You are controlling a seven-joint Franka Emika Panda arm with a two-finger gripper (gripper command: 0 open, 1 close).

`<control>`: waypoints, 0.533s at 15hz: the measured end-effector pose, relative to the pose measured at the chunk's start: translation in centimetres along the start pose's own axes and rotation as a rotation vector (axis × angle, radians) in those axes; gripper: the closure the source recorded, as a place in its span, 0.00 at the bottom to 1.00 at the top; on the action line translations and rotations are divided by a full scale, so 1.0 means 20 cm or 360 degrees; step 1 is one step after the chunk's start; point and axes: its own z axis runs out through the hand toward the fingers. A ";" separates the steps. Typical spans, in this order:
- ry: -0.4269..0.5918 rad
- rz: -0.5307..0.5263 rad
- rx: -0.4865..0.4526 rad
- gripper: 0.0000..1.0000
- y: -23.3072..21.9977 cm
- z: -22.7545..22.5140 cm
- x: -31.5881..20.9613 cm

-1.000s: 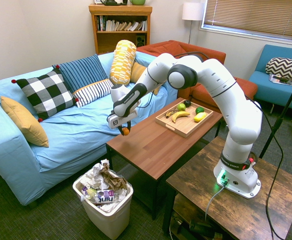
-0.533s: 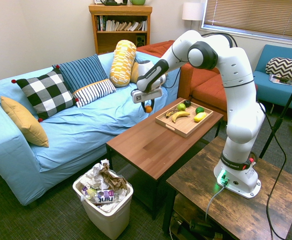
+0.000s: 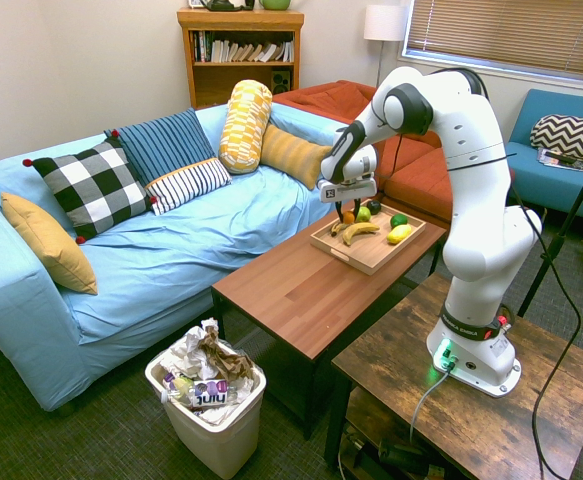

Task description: Put the tangerine in the tray

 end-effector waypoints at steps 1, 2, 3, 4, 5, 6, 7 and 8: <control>0.0002 0.0019 -0.0030 1.00 0.02 0.07 0.03; 0.0000 0.0036 -0.0061 1.00 0.03 0.14 0.06; -0.0007 0.0057 -0.0087 1.00 0.05 0.21 0.08; -0.0019 0.0074 -0.0111 1.00 0.06 0.28 0.10; -0.0032 0.0084 -0.0128 1.00 0.06 0.35 0.12; -0.0044 0.0088 -0.0142 1.00 0.07 0.40 0.13; -0.0053 0.0088 -0.0152 1.00 0.07 0.45 0.14; -0.0060 0.0089 -0.0155 1.00 0.06 0.48 0.15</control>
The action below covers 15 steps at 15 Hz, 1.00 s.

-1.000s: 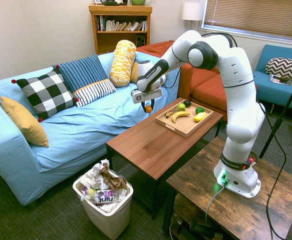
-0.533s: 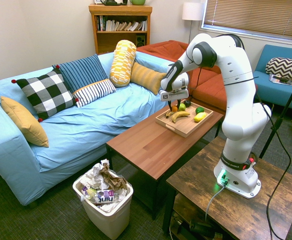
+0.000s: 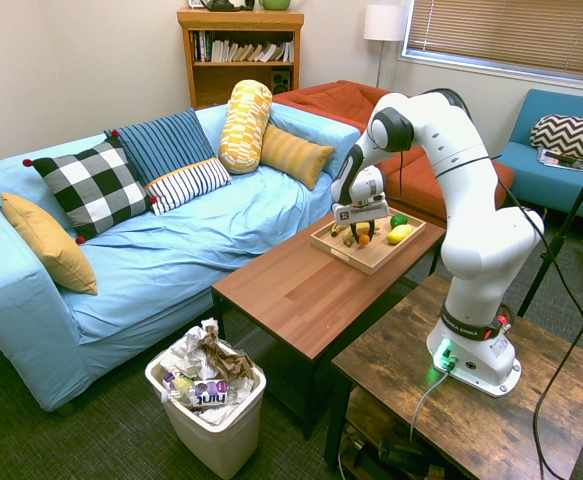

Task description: Put the tangerine in the tray

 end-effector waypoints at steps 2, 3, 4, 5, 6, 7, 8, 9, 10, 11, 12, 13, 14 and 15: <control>-0.0012 -0.0009 0.0001 0.00 -0.01 0.01 0.01; -0.0018 -0.0013 0.0003 0.00 -0.01 0.01 0.01; -0.0024 -0.0021 0.0005 0.00 -0.01 0.01 0.01; -0.0026 -0.0029 0.0006 0.00 -0.01 0.01 0.01; -0.0030 -0.0035 0.0009 0.00 -0.01 0.01 0.01; -0.0037 -0.0044 0.0015 0.00 -0.02 0.00 0.01; -0.0042 -0.0054 0.0019 0.00 -0.02 0.00 0.00; -0.0045 -0.0064 0.0019 0.00 -0.03 -0.01 0.00; -0.0046 -0.0071 0.0020 0.00 -0.04 -0.01 0.00; -0.0046 -0.0078 0.0022 0.00 -0.04 -0.02 0.00; -0.0046 -0.0085 0.0023 0.00 -0.04 -0.02 0.00; -0.0047 -0.0092 0.0022 0.00 -0.04 -0.02 0.00; -0.0049 -0.0103 0.0020 0.00 -0.04 -0.02 -0.01; -0.0052 -0.0115 0.0018 0.00 -0.04 -0.02 -0.01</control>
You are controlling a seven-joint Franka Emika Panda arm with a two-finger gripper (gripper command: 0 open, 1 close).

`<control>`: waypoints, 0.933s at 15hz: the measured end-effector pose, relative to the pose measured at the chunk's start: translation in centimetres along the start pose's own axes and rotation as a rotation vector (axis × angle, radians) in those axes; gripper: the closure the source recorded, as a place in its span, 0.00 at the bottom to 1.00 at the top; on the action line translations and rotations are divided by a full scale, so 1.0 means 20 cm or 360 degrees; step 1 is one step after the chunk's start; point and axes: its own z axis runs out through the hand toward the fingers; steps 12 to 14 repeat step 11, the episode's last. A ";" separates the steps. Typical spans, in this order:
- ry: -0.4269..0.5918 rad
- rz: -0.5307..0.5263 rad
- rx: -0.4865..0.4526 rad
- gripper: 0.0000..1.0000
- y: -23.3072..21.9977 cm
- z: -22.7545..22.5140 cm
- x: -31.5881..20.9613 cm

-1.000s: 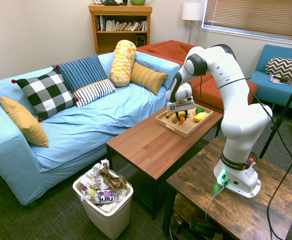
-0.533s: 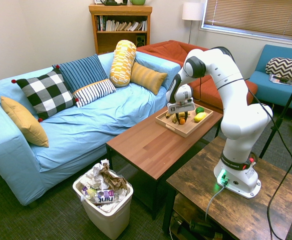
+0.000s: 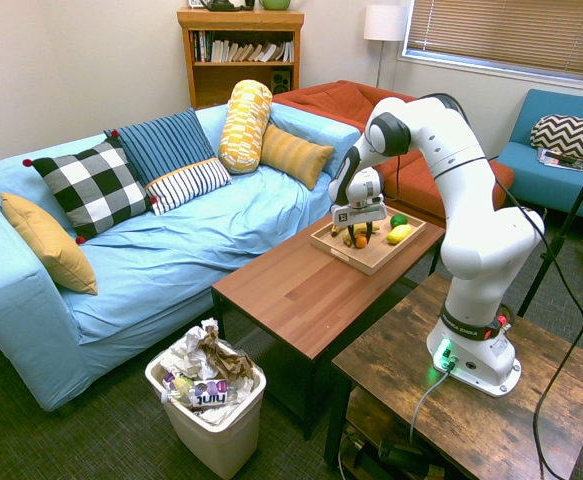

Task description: Put the tangerine in the tray

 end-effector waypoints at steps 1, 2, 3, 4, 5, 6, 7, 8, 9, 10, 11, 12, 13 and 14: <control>-0.0002 -0.0011 0.0000 0.00 0.00 0.00 0.00; -0.0005 -0.0018 0.0001 0.00 0.00 0.00 -0.01; -0.0007 -0.0024 0.0002 0.00 -0.01 0.00 -0.01; -0.0006 -0.0028 0.0002 0.00 -0.01 0.00 -0.01; -0.0006 -0.0031 0.0002 0.00 0.00 0.00 -0.01; -0.0004 -0.0032 0.0004 0.00 0.00 -0.01 0.00; -0.0001 -0.0035 0.0011 0.00 0.02 -0.03 0.00; 0.0001 -0.0037 0.0020 0.00 0.03 -0.07 0.01; 0.0007 -0.0036 0.0034 0.00 0.05 -0.11 0.01; 0.0012 -0.0034 0.0046 0.00 0.08 -0.17 0.02; 0.0014 -0.0033 0.0054 0.00 0.11 -0.22 0.01; 0.0014 -0.0033 0.0054 0.00 0.11 -0.22 0.01; 0.0014 -0.0033 0.0054 0.00 0.11 -0.22 0.01; 0.0014 -0.0033 0.0054 0.00 0.11 -0.22 0.01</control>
